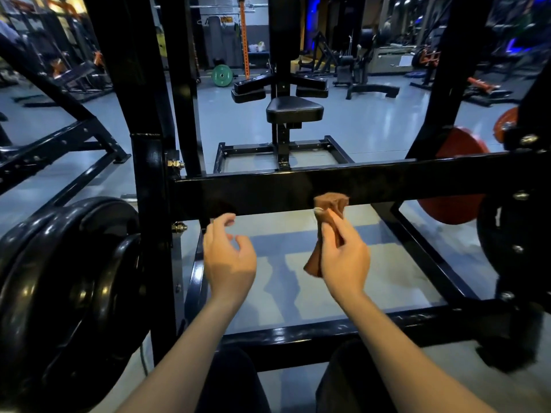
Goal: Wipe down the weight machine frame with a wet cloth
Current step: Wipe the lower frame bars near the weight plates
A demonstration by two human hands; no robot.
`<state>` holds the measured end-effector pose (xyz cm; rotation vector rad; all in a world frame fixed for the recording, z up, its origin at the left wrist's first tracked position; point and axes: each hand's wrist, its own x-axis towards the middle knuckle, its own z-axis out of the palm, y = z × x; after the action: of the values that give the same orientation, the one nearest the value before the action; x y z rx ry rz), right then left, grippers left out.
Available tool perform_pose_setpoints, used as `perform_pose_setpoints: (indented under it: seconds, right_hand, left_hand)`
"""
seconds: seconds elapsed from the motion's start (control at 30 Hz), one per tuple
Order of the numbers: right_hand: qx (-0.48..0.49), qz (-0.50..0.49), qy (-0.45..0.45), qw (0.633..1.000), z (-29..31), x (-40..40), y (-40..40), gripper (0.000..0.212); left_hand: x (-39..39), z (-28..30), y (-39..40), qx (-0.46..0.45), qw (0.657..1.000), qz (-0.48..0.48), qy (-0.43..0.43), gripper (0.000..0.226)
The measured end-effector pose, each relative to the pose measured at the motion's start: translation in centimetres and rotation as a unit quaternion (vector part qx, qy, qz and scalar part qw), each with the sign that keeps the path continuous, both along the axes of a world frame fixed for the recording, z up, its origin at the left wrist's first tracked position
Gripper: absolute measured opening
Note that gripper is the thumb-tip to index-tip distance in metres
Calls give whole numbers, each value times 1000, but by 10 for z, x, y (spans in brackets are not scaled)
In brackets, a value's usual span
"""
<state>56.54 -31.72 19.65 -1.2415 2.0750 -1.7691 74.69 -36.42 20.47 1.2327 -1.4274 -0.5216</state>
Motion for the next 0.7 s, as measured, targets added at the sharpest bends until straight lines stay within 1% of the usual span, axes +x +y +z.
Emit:
perform_pose_setpoints:
  seconds: [0.03, 0.07, 0.1, 0.13, 0.17, 0.2, 0.23, 0.3, 0.33, 0.37, 0.4, 0.43, 0.47, 0.5, 0.57, 0.6, 0.63, 0.7]
  right_hand:
    - [-3, 23, -92, 995, -2, 3, 6, 28]
    - [-5, 52, -206, 977, -2, 3, 10, 24]
    - [-4, 90, -327, 941, 2, 3, 16, 23]
    - [4, 130, -435, 891, 4, 2, 21, 26]
    - [19, 164, -523, 836, 7, -1, 25, 30]
    - [41, 186, -578, 793, 6, -4, 28, 34]
    - [53, 198, -609, 766, 5, -5, 31, 34]
    - [50, 209, -629, 747, -1, -3, 31, 22]
    - [46, 209, -632, 745, -1, -2, 32, 21]
    - [50, 206, -636, 742, 1, 2, 31, 23]
    - [61, 215, -632, 742, 1, 6, 31, 23]
    - [78, 220, -624, 746, -1, 9, 28, 20]
    - [94, 224, -618, 748, 0, 13, 26, 19]
    - [110, 227, -619, 744, 2, 17, 24, 26]
    - [127, 234, -630, 729, 3, 21, 20, 50]
    - [142, 243, -622, 731, 7, 21, 21, 58]
    - [166, 243, -603, 741, 9, 20, 23, 62]
    - [258, 258, -504, 783, 13, 15, 29, 63]
  left_hand:
    - [-1, -1, 4, 35, 998, -40, 34, 25]
    - [-3, 0, 9, 87, 991, -84, 59, 19]
    - [-6, 4, 13, 142, 979, -127, 67, 15]
    - [-8, 8, 18, 187, 966, -168, 60, 13]
    - [-11, 13, 23, 218, 953, -206, 45, 11]
    - [-13, 16, 30, 231, 943, -238, 24, 10]
    - [-14, 17, 36, 230, 937, -264, 6, 9]
    - [-16, 18, 48, 221, 924, -313, 7, 6]
    - [-17, 18, 53, 222, 913, -343, 9, 11]
    - [-18, 15, 57, 219, 905, -366, -6, 20]
    - [-20, 12, 59, 208, 905, -369, -38, 30]
    - [-20, 10, 58, 192, 913, -351, -71, 35]
    - [-20, 8, 56, 179, 924, -326, -85, 33]
    - [-17, 7, 53, 164, 935, -303, -83, 25]
    - [-12, 9, 45, 143, 949, -274, -58, 6]
    - [-9, 11, 42, 147, 952, -268, -32, 3]
    - [-6, 14, 40, 162, 952, -260, 1, 4]
    - [-1, 22, 35, 204, 947, -237, 69, 8]
